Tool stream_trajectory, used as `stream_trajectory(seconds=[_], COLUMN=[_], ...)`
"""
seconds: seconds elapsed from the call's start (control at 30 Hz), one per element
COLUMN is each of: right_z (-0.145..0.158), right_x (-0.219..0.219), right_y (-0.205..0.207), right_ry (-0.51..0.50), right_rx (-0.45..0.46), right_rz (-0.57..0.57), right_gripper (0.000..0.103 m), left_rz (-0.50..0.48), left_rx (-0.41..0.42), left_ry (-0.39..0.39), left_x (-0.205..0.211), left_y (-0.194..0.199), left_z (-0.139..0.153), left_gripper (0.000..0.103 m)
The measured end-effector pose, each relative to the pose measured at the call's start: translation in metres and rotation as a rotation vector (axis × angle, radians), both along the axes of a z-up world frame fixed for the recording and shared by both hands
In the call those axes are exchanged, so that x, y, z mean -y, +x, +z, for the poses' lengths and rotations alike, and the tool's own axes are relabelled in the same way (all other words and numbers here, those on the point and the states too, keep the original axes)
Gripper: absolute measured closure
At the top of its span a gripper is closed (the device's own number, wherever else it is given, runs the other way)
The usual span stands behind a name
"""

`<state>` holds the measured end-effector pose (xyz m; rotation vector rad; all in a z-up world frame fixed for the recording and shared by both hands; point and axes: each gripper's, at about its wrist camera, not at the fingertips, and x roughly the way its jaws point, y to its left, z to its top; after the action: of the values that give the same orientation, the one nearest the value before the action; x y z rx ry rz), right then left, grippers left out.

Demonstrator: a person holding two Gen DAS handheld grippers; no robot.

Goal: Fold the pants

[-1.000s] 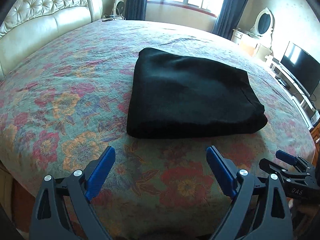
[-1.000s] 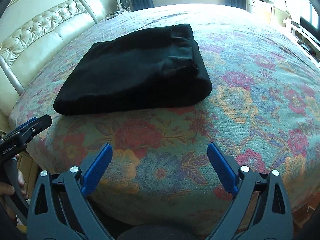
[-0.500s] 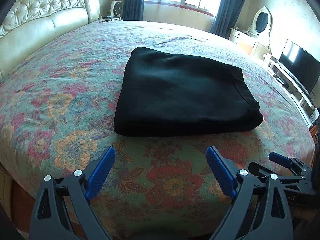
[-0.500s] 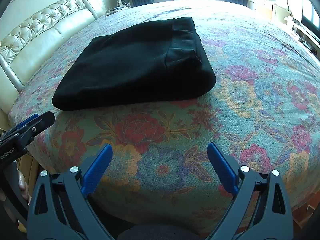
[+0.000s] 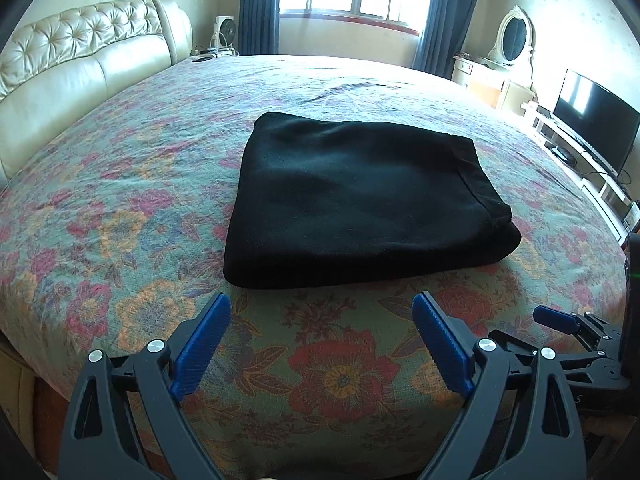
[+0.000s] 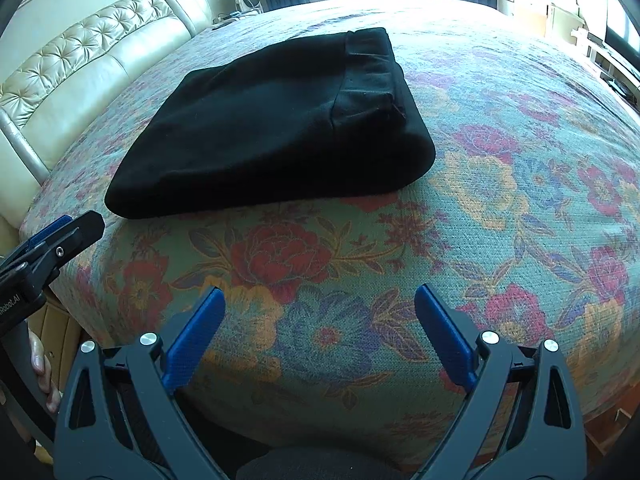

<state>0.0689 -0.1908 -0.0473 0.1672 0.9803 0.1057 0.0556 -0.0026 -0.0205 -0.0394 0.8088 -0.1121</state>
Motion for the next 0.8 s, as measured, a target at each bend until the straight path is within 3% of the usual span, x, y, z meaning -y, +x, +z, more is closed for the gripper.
stream_trajectory(seconds=[0.37, 0.57, 0.7, 0.8], right_z=[0.001, 0.001, 0.0, 0.0], right_x=[-0.005, -0.005, -0.006, -0.008], right_y=[-0.003, -0.003, -0.004, -0.005], right_ry=[0.001, 0.001, 0.001, -0.001], right_rx=[0.003, 0.003, 0.001, 0.0], right_rz=[0.009, 0.009, 0.013, 0.016], right_gripper=[0.007, 0.007, 0.007, 0.007], left_rz=[0.013, -0.03, -0.018, 0.011], left_rx=[0.067, 0.102, 0.08, 0.088], left_ry=[0.071, 0.053, 0.024, 0.045], left_x=[0.007, 0.009, 0.005, 0.004], left_y=[-0.004, -0.007, -0.004, -0.005], left_z=[0.005, 0.009, 0.007, 0.007], left_gripper=[0.012, 0.012, 0.012, 0.012])
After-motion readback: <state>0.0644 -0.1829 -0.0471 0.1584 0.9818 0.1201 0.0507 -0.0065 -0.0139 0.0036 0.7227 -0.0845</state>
